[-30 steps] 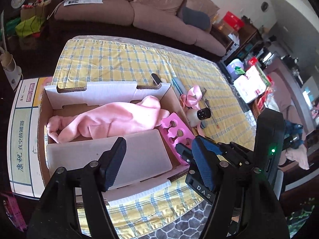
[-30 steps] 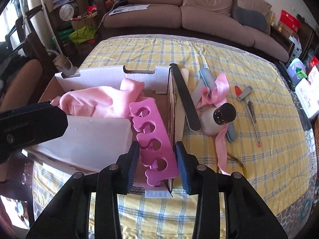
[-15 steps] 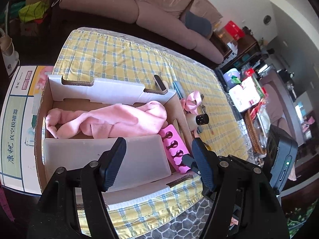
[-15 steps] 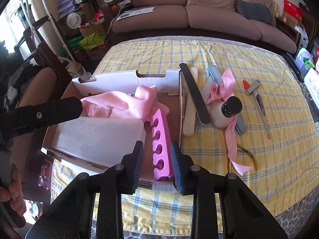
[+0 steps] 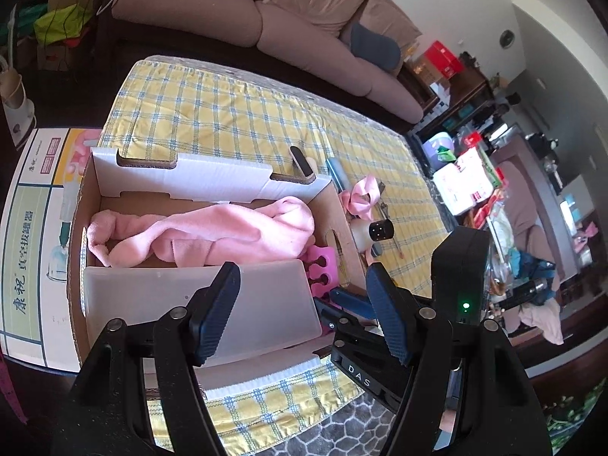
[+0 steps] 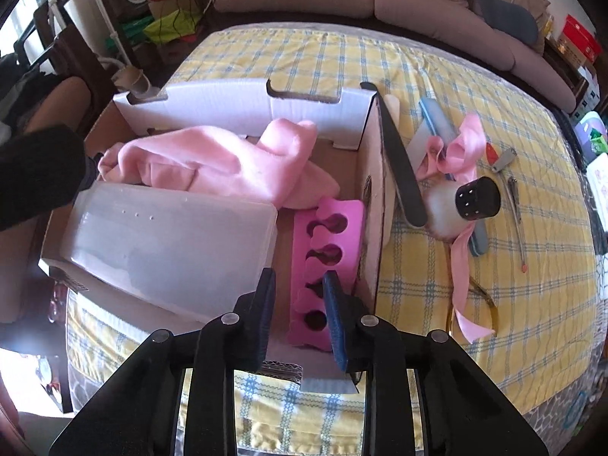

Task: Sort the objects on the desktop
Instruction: 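Open the right tool to release the toe separator in the box, then move the right tool toward the gold cuticle nipper on the bed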

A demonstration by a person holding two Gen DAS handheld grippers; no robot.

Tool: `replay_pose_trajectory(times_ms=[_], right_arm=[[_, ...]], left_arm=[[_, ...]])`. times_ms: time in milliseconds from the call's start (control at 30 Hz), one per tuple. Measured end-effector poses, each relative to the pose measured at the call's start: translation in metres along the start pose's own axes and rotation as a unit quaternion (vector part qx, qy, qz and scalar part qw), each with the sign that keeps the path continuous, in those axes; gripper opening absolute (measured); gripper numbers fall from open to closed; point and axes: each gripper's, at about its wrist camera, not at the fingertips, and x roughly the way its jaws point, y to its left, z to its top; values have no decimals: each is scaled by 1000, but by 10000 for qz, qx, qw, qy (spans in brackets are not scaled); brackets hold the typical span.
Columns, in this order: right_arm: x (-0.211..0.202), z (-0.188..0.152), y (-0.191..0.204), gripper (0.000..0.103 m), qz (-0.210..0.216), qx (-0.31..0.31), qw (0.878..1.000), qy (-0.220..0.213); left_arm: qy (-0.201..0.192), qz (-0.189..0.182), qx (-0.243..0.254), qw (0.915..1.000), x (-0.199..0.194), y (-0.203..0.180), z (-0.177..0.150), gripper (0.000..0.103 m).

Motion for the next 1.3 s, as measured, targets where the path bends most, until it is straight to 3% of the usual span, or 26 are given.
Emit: replay_pose_trajectory(times_ms=[133,267,333,433,600,833,933,1067,1300], right_arm=[[-29,-3,-15,26,245,203,9988,-385],[-73,-7,-47,47,292,396,9943,-950],[-89,-11,-67,52,255,504,9917,-1151],[-99,-20,-97,55,169,668,9900,-1232],[-98,-43,-142,77,196,999,9869,-1253],[-88,-73,-198,80,431,1504,9774,-1424],[-79,-84,-216,80,611,1686,9721,-1515],[-63,-92,-218,80,833,1338,9767,-1458],[-28,-91,-171,80,725,-45,9876,-1393]], left_arm=[[57,7,104,9999,4,-5,-3,67],[43,-57,255,9996,6,-18,-7,79],[6,-58,386,9992,6,-28,-9,83],[-45,-14,690,9976,10,-52,-14,103],[-23,179,1151,9932,17,-94,-18,103],[277,459,1419,9884,52,-132,-34,103],[415,352,1413,9885,67,-142,-54,103],[486,161,1049,9932,79,-140,-71,103],[383,245,660,9968,75,-130,-62,103]])
